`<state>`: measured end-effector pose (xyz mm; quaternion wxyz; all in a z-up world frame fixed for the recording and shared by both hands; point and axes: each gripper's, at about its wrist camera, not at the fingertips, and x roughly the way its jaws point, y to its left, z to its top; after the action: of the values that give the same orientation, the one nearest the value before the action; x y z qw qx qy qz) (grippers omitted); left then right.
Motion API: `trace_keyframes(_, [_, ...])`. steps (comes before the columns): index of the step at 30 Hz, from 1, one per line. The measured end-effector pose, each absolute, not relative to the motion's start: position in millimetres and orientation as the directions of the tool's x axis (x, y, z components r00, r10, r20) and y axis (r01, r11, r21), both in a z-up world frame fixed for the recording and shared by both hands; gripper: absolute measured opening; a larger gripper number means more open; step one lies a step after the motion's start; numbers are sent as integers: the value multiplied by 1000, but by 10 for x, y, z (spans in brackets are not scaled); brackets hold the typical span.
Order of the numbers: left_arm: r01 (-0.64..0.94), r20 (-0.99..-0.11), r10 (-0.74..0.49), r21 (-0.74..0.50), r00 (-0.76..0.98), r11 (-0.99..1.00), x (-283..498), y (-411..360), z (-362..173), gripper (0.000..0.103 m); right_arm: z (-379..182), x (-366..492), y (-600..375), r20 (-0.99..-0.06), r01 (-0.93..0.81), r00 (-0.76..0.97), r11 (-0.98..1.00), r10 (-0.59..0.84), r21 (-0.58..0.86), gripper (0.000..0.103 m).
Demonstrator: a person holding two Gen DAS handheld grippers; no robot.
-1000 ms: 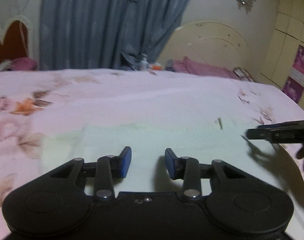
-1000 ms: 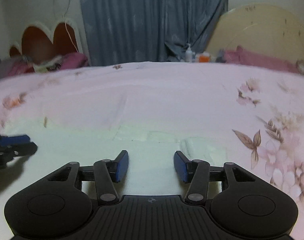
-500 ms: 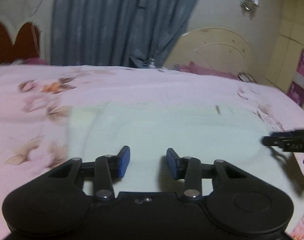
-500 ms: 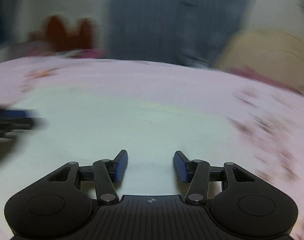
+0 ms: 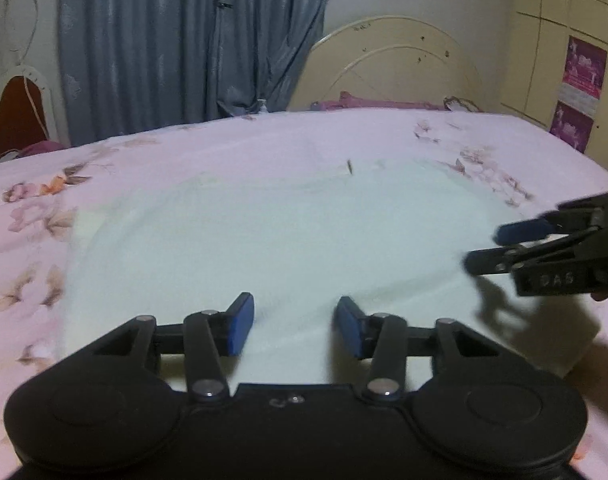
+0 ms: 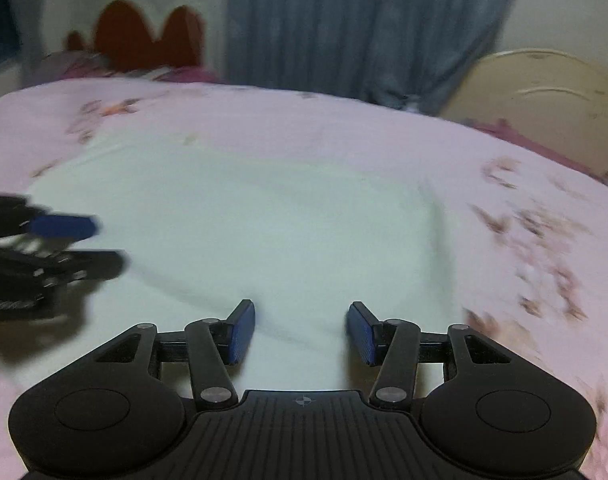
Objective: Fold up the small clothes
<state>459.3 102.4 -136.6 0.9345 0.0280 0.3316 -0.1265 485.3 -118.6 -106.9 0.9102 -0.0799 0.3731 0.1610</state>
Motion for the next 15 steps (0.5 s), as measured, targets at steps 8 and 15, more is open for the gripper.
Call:
trace_keyframes(8, [293,-604,-251,-30,757,956,4091,963,-1311,45,-831,4213,-969,-674,-495,610,864,418,88,50])
trace_keyframes(15, [241,-645,-217,-53,732,969,3851,922,-1391,42,-909,3993,-739,-698,-512,572,852,431,106,50])
